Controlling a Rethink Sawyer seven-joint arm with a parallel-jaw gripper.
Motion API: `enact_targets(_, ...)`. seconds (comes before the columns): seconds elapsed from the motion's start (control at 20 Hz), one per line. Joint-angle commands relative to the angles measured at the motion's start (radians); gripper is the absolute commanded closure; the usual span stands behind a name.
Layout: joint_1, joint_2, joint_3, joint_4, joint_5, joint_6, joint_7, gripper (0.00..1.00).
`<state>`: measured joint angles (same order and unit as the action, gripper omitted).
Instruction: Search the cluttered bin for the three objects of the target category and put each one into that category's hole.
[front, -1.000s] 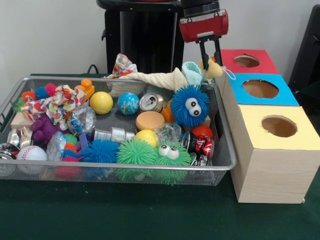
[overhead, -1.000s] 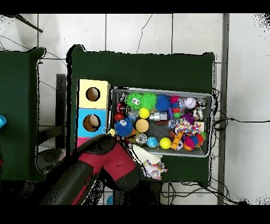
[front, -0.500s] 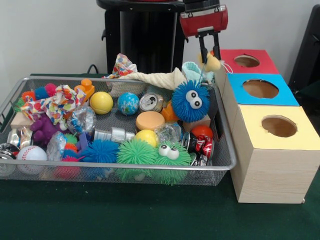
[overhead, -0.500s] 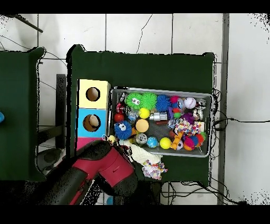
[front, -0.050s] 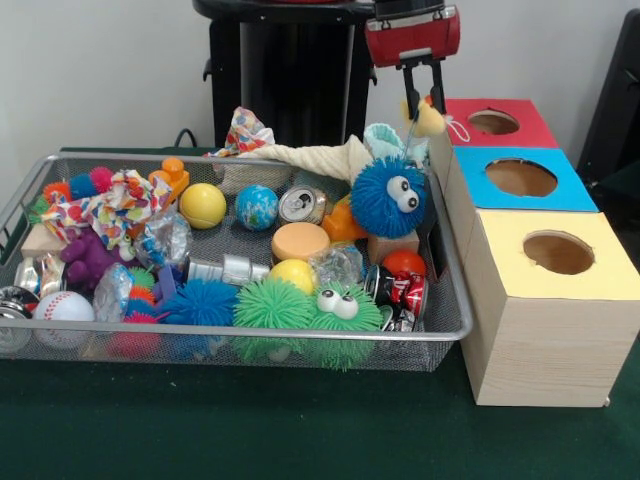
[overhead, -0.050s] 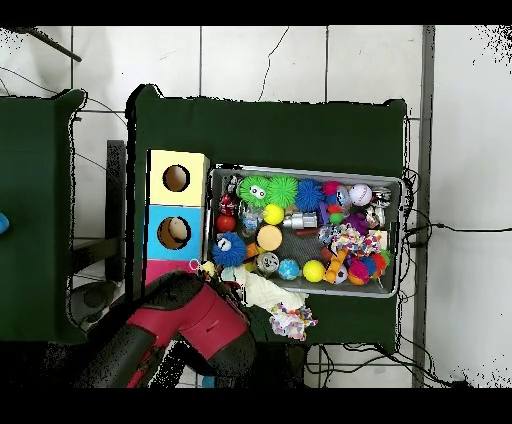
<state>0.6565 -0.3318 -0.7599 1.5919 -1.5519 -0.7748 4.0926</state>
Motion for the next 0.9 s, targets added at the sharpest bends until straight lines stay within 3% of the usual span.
enact_targets(0.05,0.017,-0.024,0.138,0.063,-0.003,-0.075,0.437,1.00)
enact_targets(0.55,0.053,-0.034,0.156,0.067,0.033,-0.030,0.521,1.00)
enact_targets(0.9,0.057,-0.038,0.185,0.091,0.065,-0.010,0.502,1.00)
